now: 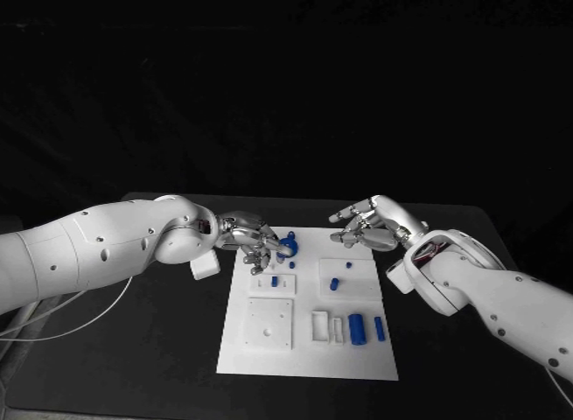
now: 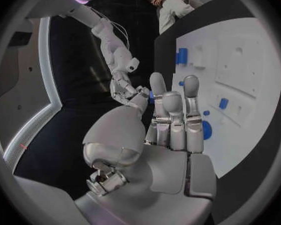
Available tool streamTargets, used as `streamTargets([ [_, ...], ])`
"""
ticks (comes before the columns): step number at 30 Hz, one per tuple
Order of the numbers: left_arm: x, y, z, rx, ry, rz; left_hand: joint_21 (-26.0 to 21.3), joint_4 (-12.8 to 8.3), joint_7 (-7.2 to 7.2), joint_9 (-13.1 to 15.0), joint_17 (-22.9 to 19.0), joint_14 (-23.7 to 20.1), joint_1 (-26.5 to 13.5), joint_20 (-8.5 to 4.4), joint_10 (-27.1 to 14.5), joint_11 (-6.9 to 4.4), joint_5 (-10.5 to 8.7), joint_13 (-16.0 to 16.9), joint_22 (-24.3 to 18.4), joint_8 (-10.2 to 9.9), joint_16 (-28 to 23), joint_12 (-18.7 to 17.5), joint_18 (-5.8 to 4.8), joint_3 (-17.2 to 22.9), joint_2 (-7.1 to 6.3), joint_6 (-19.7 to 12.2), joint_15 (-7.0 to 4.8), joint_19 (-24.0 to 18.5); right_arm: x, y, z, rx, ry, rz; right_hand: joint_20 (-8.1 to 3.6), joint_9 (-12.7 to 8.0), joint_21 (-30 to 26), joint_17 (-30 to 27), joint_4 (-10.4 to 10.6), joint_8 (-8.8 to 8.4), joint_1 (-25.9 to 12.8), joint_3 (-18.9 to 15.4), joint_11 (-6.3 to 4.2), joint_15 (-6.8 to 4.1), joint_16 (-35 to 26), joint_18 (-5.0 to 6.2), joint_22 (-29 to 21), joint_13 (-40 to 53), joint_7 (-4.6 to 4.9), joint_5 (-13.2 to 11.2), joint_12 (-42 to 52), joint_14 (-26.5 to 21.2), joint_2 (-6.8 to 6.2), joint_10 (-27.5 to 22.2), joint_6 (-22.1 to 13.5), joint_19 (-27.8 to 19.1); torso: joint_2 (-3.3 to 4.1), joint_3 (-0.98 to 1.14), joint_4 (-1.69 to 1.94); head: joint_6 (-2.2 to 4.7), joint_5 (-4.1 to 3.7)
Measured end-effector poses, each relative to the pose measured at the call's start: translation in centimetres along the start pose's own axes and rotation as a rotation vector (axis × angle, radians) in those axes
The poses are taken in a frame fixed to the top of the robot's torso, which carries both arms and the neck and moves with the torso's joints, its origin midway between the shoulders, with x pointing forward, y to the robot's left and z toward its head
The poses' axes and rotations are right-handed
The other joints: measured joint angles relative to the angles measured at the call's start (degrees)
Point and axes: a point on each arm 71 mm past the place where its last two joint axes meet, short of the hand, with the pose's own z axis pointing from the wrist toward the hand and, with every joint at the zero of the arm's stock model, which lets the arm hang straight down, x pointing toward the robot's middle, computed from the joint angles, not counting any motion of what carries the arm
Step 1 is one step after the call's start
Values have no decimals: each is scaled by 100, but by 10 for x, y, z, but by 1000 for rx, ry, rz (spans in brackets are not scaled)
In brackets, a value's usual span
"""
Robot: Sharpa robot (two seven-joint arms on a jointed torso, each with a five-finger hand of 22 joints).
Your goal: Assemble the parts on the task board
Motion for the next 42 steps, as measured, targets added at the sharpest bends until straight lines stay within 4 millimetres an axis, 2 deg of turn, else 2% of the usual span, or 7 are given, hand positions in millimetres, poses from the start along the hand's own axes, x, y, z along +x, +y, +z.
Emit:
streamTargets([
  [2,1,0,-1,15,11,-13,0,-30,-2,-11,-13,-26,1,0,-7,7,-31,3,0,0,0,0,0,-30,1,-2,-14,0,4,6,-1,-23,13,-29,-50,0,223,538,4,0,23,-98,-1,-40,215,0,169,194,-26,0,181,0,23,1,26,18,-1,3,3,24,-2],
  [4,3,0,-1,30,23,-24,0,-46,3,-14,-21,-26,22,0,-7,7,-31,2,0,0,0,0,0,-46,23,-17,-14,0,9,12,-2,-47,26,-55,-130,0,650,2047,-24,0,83,-243,-65,-101,590,0,568,812,-52,0,596,-383,83,-29,10,-247,-1,5,2,37,-8],
  [6,5,-1,-1,40,33,-32,-27,-84,1,-18,-38,-26,24,0,-7,7,-32,2,0,0,1,0,0,-84,24,-20,-14,0,13,17,-4,-67,36,-73,-134,0,858,2595,-16,0,83,-297,-73,-119,682,0,741,1100,-52,0,787,-399,83,-68,10,-287,-1,8,-1,48,-13],
  [7,6,-1,-1,46,39,-37,-28,-99,-2,-21,-44,-26,39,0,-27,-13,-32,2,-1,-1,21,0,0,-99,39,-24,-14,0,16,20,-4,-78,43,-82,-137,0,1078,3293,11,0,98,-324,-69,-154,584,-1,968,1642,-61,0,1087,-360,68,-283,-1,-393,-1,8,-1,51,-15],
  [15,14,-2,0,73,82,-54,-28,-166,14,-32,-87,-73,72,0,-40,1,-53,1,-1,-33,22,0,0,-166,72,-47,-10,0,29,35,-8,-137,67,-128,-119,0,1309,4688,-9,0,98,-349,-102,-160,-247,0,1329,2463,-90,-45,1331,-26,68,-351,-29,-466,4,10,-10,66,-51],
  [22,17,-3,0,83,110,-57,-50,-235,21,-73,-120,-86,114,0,-47,8,-59,-23,-2,-100,22,0,0,-236,115,-55,-12,0,33,44,-9,-172,59,-148,-137,0,1412,5143,-9,0,136,-349,-122,-160,-434,0,1510,2794,-121,-67,1453,-26,30,-371,-62,-486,4,9,-4,68,-86],
  [42,25,-7,1,110,154,-58,-49,-338,17,-73,-150,-109,166,-20,-47,8,-99,-35,-3,-171,42,-55,1,-339,166,-52,-32,-20,49,55,-15,-213,113,-156,-158,0,1623,4912,-13,0,109,-456,-122,-194,978,0,2124,3605,-113,-67,2020,-285,57,-576,2,-609,2,-2,-2,43,-143],
])
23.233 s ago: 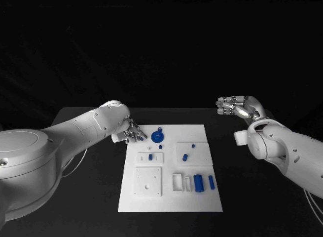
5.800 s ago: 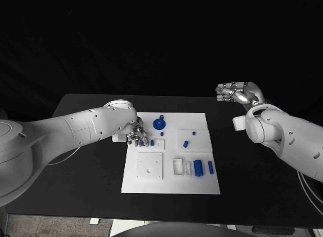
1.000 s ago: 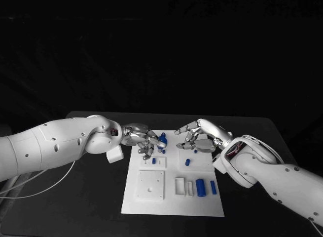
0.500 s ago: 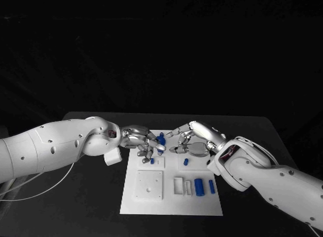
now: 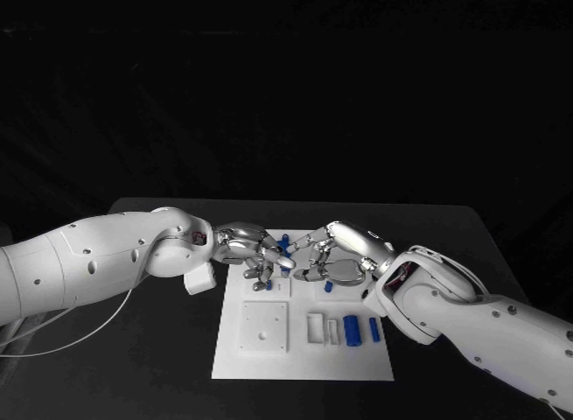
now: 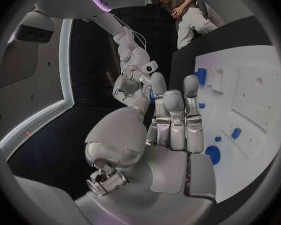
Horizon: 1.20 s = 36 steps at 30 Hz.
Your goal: Assemble the parts on the task board
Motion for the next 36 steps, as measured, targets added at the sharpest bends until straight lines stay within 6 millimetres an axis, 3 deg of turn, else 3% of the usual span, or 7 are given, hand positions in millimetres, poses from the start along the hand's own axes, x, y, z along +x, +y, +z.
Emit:
streamTargets([
  [10,3,-1,1,7,9,1,0,-16,-1,-2,-12,0,0,0,0,0,-20,0,0,-7,0,0,0,-16,0,1,0,0,3,1,1,-4,20,4,0,0,-35,-69,4,0,-73,-36,1,0,244,0,119,121,-1,0,128,-41,73,-40,38,0,0,3,0,-20,-18],
  [15,4,-2,2,9,14,1,0,-16,-2,-3,-12,0,0,0,0,0,3,0,-1,-25,0,0,0,-16,0,2,0,0,3,0,1,-1,28,7,0,0,-57,-68,4,0,-174,-36,1,-3,328,0,165,191,-2,-12,205,-80,174,-40,97,5,0,4,-1,-32,-20],
  [19,4,-2,2,10,15,2,0,-16,-2,-7,-12,0,0,0,0,0,4,0,-1,-27,0,0,0,-16,0,2,0,0,4,-1,0,0,35,10,0,0,-57,-56,10,0,-237,41,16,-3,428,0,209,271,-5,-157,292,-80,268,-65,245,44,0,6,-3,-34,-17],
  [23,4,-2,2,10,16,2,1,-16,-2,-7,-12,0,0,0,0,0,4,1,-1,-28,-1,0,0,-16,0,2,0,0,4,-2,0,3,41,12,0,-11,-57,-38,4,-20,-299,161,-37,-21,485,0,250,332,-51,-244,338,-100,331,-163,423,44,0,7,-2,-36,-16],
  [36,5,0,2,7,19,1,1,-39,-3,-16,-33,1,24,0,0,0,1,1,-2,-46,-1,0,0,-40,23,3,1,0,3,-3,0,9,48,20,0,7,-116,-52,63,-14,-407,310,-42,-22,594,0,326,397,-166,-333,380,-141,438,-166,719,43,0,9,-3,-60,-25],
])
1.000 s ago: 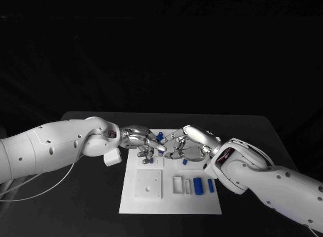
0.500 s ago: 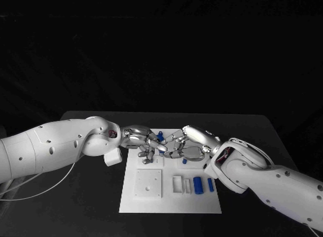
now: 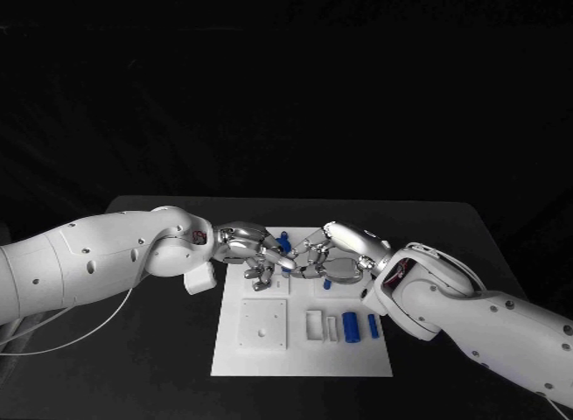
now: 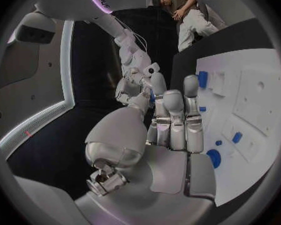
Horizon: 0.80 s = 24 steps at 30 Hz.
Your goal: Assemble the parts on the task board
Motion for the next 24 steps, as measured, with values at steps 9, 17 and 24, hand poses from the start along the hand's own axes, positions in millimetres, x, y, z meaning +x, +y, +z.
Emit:
streamTargets([
  [9,-1,0,0,-1,-1,0,0,0,0,7,-5,0,6,0,0,0,-22,0,0,-17,0,-33,0,-1,6,0,0,0,0,0,0,6,-7,3,-36,11,-68,-38,39,-2,-8,-107,-22,-19,26,0,18,13,-45,-22,-1,-21,7,23,139,36,0,1,2,-5,0],
  [17,-1,1,0,-2,-4,-4,-24,58,0,16,-20,-19,38,0,-12,13,5,0,1,-29,0,-33,0,-74,38,0,20,0,0,0,1,18,-19,-2,-42,16,-97,-48,20,-3,-5,-172,-53,-19,61,0,52,23,-85,-67,23,-21,4,54,242,83,0,-1,1,-7,2],
  [24,-2,2,-1,-11,-10,-14,-35,273,0,-356,-32,-39,111,20,-56,26,7,-70,4,-201,-1,-146,0,-225,157,0,39,-20,3,-1,3,29,-27,-21,-62,45,-97,-50,5,-3,-5,-187,-53,-19,82,0,60,23,-86,-93,23,-21,3,54,243,103,0,-2,4,-8,-5],
])
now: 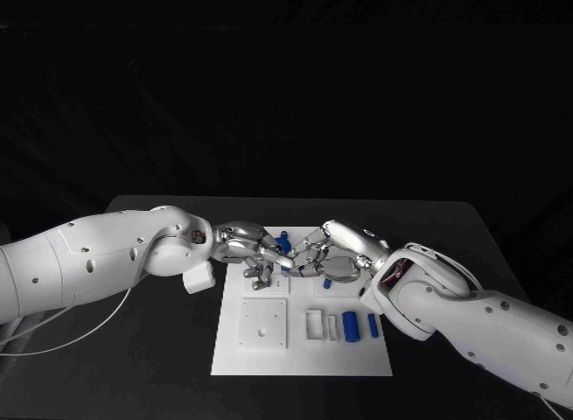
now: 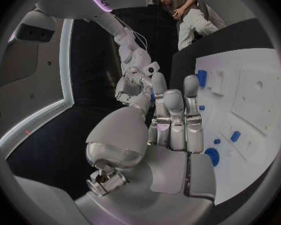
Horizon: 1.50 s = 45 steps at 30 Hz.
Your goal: Assemble the parts on the task board
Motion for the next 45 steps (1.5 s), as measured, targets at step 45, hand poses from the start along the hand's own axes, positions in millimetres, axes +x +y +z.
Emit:
streamTargets([
  [45,-4,2,-1,-20,-23,-39,-115,455,-12,-916,-36,-41,-99,43,-88,76,6,-66,-3,-1,0,-135,1,-296,-99,-8,40,1,2,-3,1,36,-21,-45,2,-23,-71,-54,0,3,-1,0,-19,1,0,0,52,-3,0,-1,-4,1,-1,21,-3,40,1,2,-4,-37,-7],
])
